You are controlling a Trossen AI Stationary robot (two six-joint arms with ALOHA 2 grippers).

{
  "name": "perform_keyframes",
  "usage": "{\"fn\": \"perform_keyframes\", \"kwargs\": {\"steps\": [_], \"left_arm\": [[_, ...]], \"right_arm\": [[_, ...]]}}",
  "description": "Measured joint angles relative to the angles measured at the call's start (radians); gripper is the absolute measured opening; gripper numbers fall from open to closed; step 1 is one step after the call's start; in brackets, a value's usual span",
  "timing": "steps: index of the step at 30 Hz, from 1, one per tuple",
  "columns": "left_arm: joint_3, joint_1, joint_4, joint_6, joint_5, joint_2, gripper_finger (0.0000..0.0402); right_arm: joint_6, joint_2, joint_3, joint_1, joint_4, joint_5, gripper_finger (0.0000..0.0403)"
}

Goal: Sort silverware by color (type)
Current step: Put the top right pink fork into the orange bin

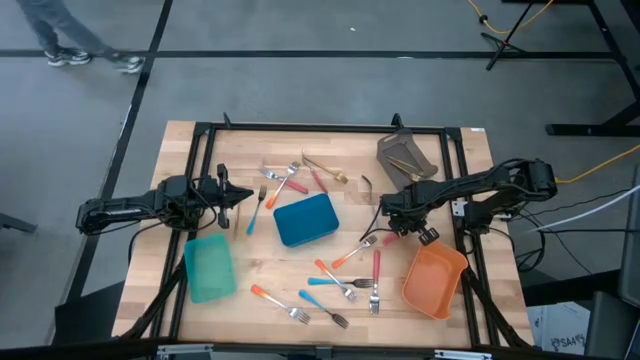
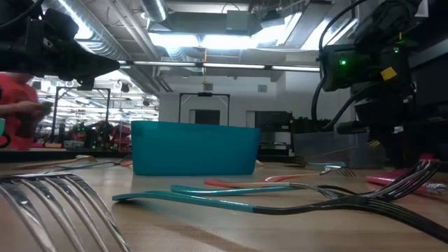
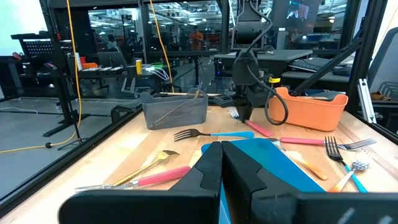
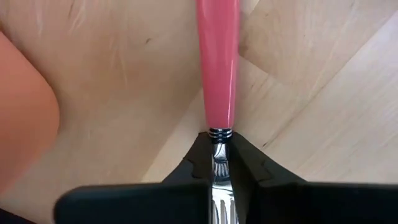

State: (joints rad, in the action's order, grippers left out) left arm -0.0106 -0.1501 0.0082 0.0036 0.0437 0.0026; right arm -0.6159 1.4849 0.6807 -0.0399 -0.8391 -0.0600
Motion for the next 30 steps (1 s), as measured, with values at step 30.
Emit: {"fn": "perform_keyframes", "kwargs": {"steps": [30], "left_arm": [[0.0, 0.0, 0.0, 0.0, 0.0, 0.0, 0.0002]], "right_arm": [[0.001, 0.005, 0.17, 0.0, -0.084, 0.043, 0.0]]}}
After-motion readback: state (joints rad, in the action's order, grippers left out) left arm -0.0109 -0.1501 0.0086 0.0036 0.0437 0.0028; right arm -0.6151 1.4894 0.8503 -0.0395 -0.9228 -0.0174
